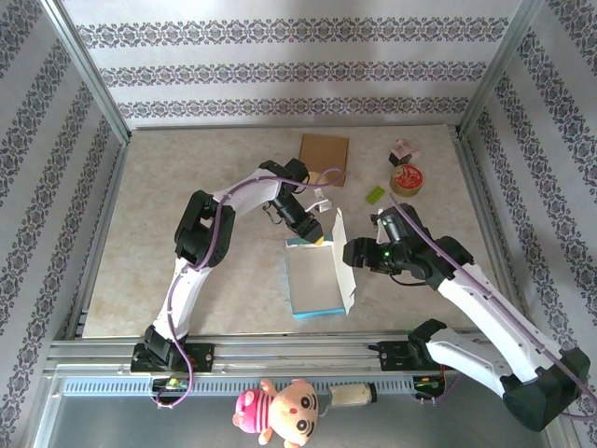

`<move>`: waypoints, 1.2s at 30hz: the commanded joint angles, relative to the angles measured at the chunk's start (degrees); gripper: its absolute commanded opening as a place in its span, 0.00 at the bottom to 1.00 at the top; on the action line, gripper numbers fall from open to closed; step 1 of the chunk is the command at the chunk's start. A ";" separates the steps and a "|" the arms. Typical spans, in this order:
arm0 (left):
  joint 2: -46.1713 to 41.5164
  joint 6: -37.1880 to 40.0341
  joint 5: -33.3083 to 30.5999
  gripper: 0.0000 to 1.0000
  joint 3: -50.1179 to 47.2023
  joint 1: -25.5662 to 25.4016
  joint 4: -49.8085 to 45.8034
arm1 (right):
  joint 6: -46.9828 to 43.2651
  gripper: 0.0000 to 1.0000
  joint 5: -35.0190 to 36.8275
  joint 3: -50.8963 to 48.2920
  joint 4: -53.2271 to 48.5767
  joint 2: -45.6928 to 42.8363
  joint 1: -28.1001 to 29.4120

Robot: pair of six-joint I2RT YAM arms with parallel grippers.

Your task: Fold the paper box

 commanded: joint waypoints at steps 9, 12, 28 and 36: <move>-13.61 -4.99 -16.21 0.51 -11.05 2.26 17.18 | -4.14 0.39 6.32 2.88 -1.44 4.06 3.99; -10.64 -3.12 -11.81 0.53 -7.77 3.09 11.57 | -4.60 0.34 7.41 3.60 -1.47 4.44 4.98; 3.01 1.21 -4.16 0.45 5.73 5.37 -10.36 | -4.94 0.28 9.27 5.44 -1.07 5.88 8.12; 2.29 1.11 -3.06 0.47 1.86 5.00 -8.02 | -4.82 0.28 11.72 5.97 -1.03 5.65 8.83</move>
